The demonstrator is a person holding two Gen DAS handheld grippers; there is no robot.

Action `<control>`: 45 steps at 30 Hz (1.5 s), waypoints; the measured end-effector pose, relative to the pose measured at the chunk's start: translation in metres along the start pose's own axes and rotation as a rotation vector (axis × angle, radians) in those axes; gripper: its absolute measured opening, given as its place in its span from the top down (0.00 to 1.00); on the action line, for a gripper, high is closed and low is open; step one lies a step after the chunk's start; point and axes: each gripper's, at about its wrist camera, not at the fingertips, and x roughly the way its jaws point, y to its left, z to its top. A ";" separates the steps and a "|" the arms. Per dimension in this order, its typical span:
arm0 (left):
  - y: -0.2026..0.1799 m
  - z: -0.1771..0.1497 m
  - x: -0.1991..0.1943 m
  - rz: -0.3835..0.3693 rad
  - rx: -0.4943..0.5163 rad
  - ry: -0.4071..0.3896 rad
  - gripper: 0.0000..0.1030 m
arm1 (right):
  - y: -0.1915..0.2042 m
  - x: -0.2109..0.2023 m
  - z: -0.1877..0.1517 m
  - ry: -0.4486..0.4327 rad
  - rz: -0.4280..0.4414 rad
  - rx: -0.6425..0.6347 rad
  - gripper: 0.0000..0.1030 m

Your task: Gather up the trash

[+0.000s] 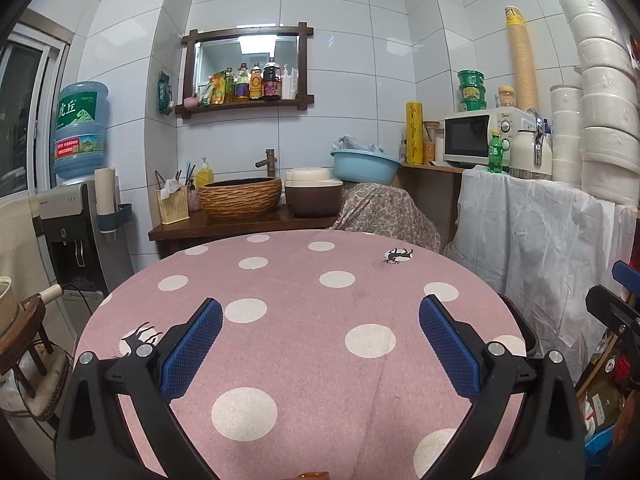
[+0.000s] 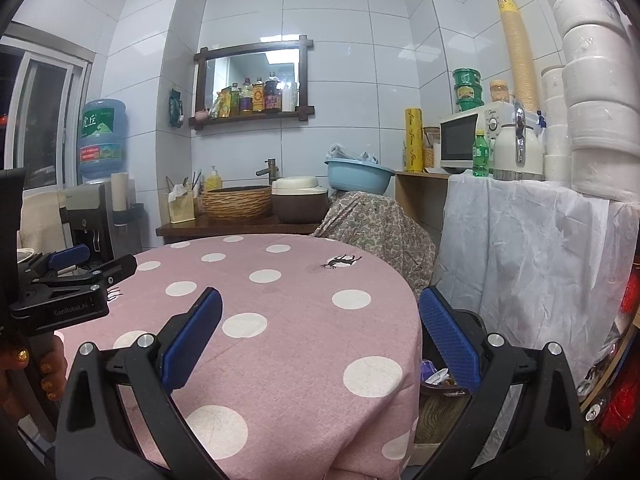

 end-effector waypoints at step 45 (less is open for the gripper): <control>0.005 -0.002 0.005 0.005 -0.007 0.022 0.05 | -0.008 0.008 -0.002 0.021 0.016 0.012 0.06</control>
